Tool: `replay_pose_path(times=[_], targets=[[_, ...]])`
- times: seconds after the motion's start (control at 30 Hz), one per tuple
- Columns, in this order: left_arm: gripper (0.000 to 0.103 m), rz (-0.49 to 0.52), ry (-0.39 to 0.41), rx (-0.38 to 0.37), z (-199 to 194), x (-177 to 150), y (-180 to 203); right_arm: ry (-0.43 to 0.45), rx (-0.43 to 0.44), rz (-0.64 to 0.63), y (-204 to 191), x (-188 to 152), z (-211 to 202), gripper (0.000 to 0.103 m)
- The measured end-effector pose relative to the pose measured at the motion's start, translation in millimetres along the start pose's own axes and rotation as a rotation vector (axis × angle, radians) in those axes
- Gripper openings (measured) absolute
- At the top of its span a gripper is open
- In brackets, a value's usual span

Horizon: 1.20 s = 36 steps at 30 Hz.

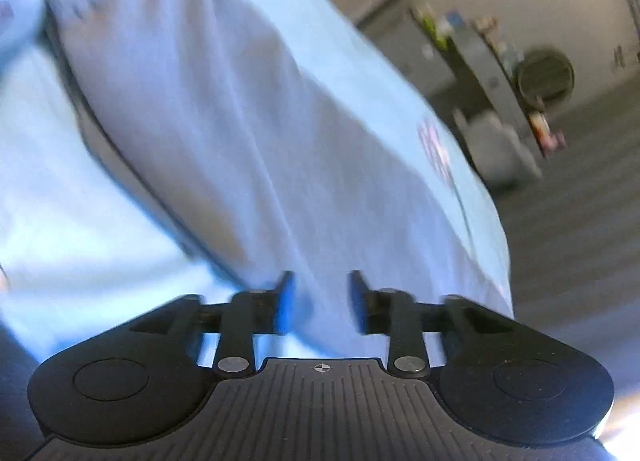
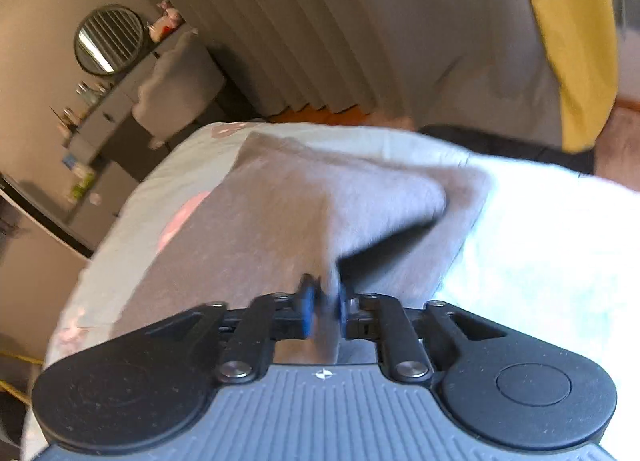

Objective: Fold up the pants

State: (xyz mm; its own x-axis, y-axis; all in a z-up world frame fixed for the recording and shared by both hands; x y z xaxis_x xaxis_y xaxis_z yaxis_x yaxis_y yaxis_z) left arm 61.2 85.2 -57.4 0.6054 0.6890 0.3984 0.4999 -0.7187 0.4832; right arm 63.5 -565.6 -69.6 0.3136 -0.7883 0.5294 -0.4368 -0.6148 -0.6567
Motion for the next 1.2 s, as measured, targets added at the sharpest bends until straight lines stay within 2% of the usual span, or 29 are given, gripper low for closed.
replay_pose_path(times=[0.03, 0.1, 0.17, 0.3, 0.33, 0.37, 0.4, 0.43, 0.5, 0.6, 0.67, 0.7, 0.73, 0.77, 0.9, 0.97, 1.07, 1.13, 1.2], targets=[[0.051, 0.000, 0.042, 0.016, -3.7, 9.8, -3.7, 0.002, 0.010, 0.006, 1.0, -2.9, 0.5, 0.028], [0.054, 0.003, 0.104, 0.066, -4.6, 28.2, -11.5, 0.009, 0.027, 0.011, 0.8, -5.3, 1.5, 0.033], [0.054, -0.027, 0.115, 0.114, -3.4, 38.7, -20.3, 0.005, 0.042, 0.019, 2.5, -4.1, 3.3, 0.038], [0.054, -0.124, 0.093, 0.128, 6.7, 48.4, -39.1, -0.009, 0.044, -0.027, -9.2, -1.6, 11.8, 0.037], [0.050, -0.141, 0.077, 0.127, 11.7, 48.7, -40.7, -0.012, 0.032, -0.040, -11.6, -0.7, 14.3, 0.030], [0.046, -0.157, 0.063, 0.120, 12.3, 48.7, -45.7, -0.013, 0.025, -0.045, -15.1, 0.7, 15.1, 0.017], [0.030, -0.170, 0.043, 0.105, 15.1, 50.9, -49.7, -0.009, 0.015, -0.052, -17.6, 2.5, 15.0, 0.010], [0.018, -0.181, 0.021, 0.092, 17.2, 52.8, -51.8, 0.003, 0.005, -0.069, -21.6, 5.2, 12.5, 0.006], [0.022, -0.173, 0.009, 0.072, 12.2, 54.1, -49.0, 0.056, 0.016, -0.132, -30.8, 13.5, -0.2, 0.006], [0.032, -0.077, 0.041, 0.067, 1.9, 48.8, -31.6, 0.164, 0.092, -0.200, -37.4, 23.2, -21.5, 0.006], [0.037, 0.004, 0.073, 0.057, -8.8, 45.1, -16.8, 0.163, 0.059, -0.230, -28.6, 24.1, -20.2, 0.006], [0.045, 0.037, 0.083, 0.051, -13.0, 41.3, -9.8, 0.123, 0.014, -0.232, -20.3, 23.1, -13.0, 0.007], [0.051, 0.078, 0.091, 0.050, -16.3, 37.5, -2.3, 0.066, -0.041, -0.216, -10.0, 21.5, -4.8, 0.009], [0.051, 0.118, 0.098, 0.049, -18.0, 34.4, 5.9, 0.031, -0.073, -0.182, -0.3, 19.5, -0.9, 0.014], [0.054, 0.305, 0.132, 0.050, -17.3, 16.1, 43.1, 0.116, -0.057, -0.033, 31.3, 15.4, -20.2, 0.024], [0.058, 0.374, 0.125, 0.052, -10.6, 6.1, 58.3, 0.113, -0.070, -0.010, 40.9, 16.2, -23.6, 0.031], [0.064, 0.426, 0.094, 0.034, 0.6, -8.7, 76.2, 0.118, -0.023, 0.034, 46.4, 20.1, -26.3, 0.031], [0.071, 0.456, 0.070, 0.020, 10.7, -19.4, 87.5, 0.131, 0.054, 0.077, 46.2, 24.7, -28.4, 0.031], [0.072, 0.477, 0.049, 0.025, 23.3, -29.1, 94.5, 0.138, 0.091, 0.145, 49.7, 28.2, -23.9, 0.035]])
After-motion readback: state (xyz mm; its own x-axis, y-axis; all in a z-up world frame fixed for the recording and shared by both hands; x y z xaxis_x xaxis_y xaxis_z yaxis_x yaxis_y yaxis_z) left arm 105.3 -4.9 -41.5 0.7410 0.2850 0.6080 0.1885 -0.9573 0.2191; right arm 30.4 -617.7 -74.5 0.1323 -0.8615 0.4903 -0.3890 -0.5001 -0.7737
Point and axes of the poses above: each gripper's, at about its wrist camera, not at the fingertips, and z roughly the way its jaws point, y to its right, x to its top, the point moved 3 cm from there along z, roughly the way its jaws point, and after that the axes turned 14 degrees about x, right-handed, at the moved point
